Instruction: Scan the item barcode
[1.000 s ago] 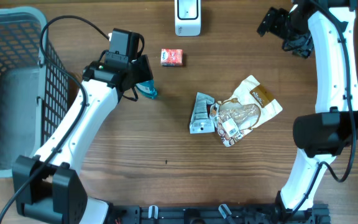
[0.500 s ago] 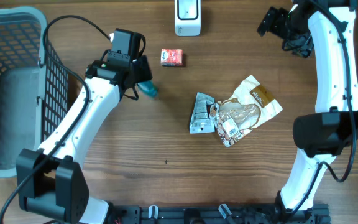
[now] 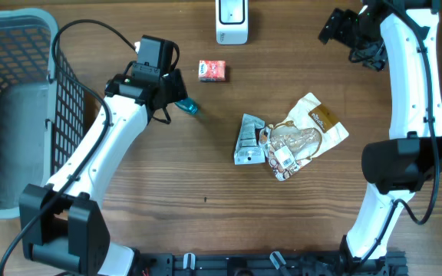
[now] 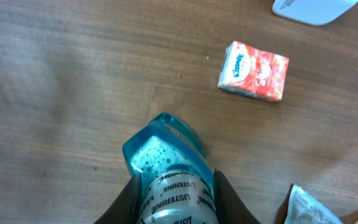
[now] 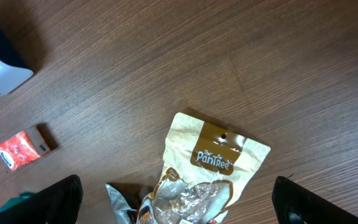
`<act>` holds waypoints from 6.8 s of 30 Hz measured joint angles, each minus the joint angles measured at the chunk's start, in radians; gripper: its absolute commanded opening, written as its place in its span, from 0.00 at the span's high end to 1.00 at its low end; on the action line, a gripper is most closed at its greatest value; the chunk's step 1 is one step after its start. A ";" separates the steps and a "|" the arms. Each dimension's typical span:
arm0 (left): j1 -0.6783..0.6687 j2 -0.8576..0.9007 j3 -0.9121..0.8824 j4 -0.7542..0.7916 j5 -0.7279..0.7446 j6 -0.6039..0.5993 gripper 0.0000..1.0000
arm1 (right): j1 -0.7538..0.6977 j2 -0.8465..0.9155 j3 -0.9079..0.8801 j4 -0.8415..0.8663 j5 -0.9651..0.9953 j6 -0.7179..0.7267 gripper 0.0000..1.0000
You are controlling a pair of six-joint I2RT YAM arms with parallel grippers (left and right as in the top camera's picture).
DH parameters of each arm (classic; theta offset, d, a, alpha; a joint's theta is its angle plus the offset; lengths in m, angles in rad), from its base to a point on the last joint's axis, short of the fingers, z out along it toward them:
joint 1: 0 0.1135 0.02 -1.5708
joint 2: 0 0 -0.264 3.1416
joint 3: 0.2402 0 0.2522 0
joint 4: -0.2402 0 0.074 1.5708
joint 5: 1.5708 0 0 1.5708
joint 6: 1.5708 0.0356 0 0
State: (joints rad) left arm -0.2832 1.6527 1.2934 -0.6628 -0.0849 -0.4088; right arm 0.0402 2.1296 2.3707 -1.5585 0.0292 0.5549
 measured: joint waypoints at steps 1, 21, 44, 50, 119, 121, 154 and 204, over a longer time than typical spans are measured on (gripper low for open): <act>0.000 -0.003 0.000 -0.009 0.001 -0.003 0.83 | 0.000 0.000 0.000 0.000 0.002 0.000 0.02; -0.227 -0.157 -0.009 -0.134 0.008 -0.138 0.79 | 0.000 0.000 0.000 0.014 0.006 0.000 0.02; -0.341 -0.050 -0.008 -0.152 -0.064 -0.590 0.82 | 0.000 0.000 0.000 0.000 0.006 0.000 0.02; -0.341 -0.048 -0.008 -0.150 -0.088 -0.787 0.75 | 0.000 0.000 0.000 0.000 0.006 0.000 0.02; -0.304 -0.034 -0.008 0.016 -0.090 -0.868 0.18 | 0.000 0.000 0.000 0.000 0.006 0.000 0.02; -0.303 -0.034 -0.008 0.016 -0.093 -0.862 0.10 | 0.000 0.000 0.000 0.000 0.006 0.000 0.02; -0.053 -0.648 0.092 -0.111 -0.087 -0.115 0.00 | 0.298 -0.239 -0.010 -0.050 -0.330 0.190 0.00; 0.011 -0.637 0.092 -0.251 -0.158 -0.089 0.00 | 0.553 0.208 -0.022 -0.049 -0.127 0.757 0.00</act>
State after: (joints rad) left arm -0.2726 1.0157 1.3849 -0.9134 -0.2424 -0.4980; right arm 0.5930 2.3375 2.3489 -1.6077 -0.0982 1.3121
